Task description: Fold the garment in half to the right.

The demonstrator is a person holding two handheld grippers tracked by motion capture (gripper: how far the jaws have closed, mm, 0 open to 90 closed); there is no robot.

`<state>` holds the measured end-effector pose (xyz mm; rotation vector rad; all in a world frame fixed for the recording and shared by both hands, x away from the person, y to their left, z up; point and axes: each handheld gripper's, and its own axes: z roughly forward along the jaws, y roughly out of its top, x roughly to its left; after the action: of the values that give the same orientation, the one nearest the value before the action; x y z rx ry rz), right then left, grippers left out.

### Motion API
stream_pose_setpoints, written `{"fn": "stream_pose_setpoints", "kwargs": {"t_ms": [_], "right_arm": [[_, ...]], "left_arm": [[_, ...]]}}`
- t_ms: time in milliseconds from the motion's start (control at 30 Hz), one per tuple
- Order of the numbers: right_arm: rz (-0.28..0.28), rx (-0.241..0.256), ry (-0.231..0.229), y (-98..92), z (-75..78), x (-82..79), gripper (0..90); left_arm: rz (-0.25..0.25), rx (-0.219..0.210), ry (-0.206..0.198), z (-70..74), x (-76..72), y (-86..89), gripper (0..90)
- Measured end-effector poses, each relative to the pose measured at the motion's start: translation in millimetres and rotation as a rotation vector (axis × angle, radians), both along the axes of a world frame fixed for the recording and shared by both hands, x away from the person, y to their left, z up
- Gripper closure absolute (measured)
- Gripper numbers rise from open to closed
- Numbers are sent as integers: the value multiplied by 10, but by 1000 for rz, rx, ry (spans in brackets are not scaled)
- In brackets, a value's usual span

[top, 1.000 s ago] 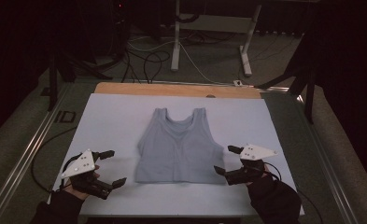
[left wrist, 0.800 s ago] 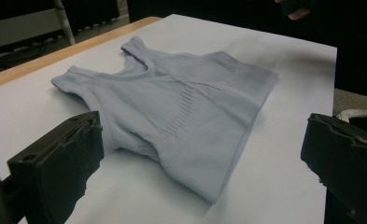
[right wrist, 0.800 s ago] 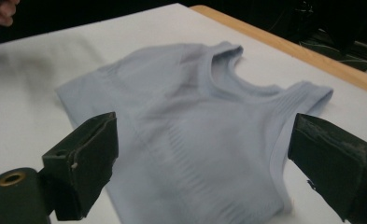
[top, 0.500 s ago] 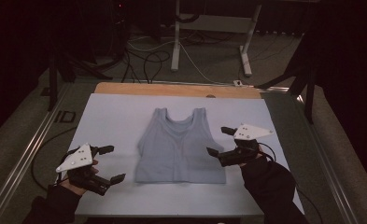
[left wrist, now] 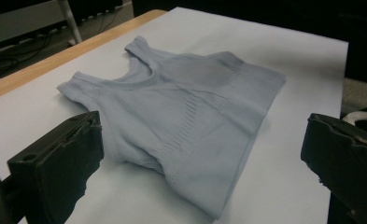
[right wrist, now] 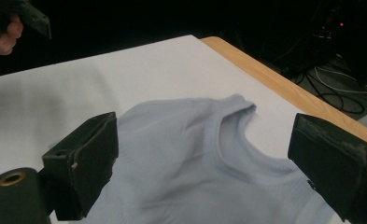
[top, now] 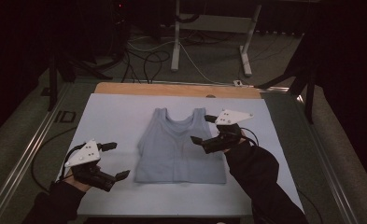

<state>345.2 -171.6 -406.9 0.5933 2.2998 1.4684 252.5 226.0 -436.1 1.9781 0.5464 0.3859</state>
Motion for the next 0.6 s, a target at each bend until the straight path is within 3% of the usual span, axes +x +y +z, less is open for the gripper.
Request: {"fn": "stream_pose_setpoints", "kwargs": {"t_ms": [333,600], "right_arm": [[27,-28,19,251,-32,268,86],[34,-27,27,443,-73,445,86]], "left_arm": [[14,15,11,34,-19,-128,3],[47,-6,32,30,-20,-224,3]]}}
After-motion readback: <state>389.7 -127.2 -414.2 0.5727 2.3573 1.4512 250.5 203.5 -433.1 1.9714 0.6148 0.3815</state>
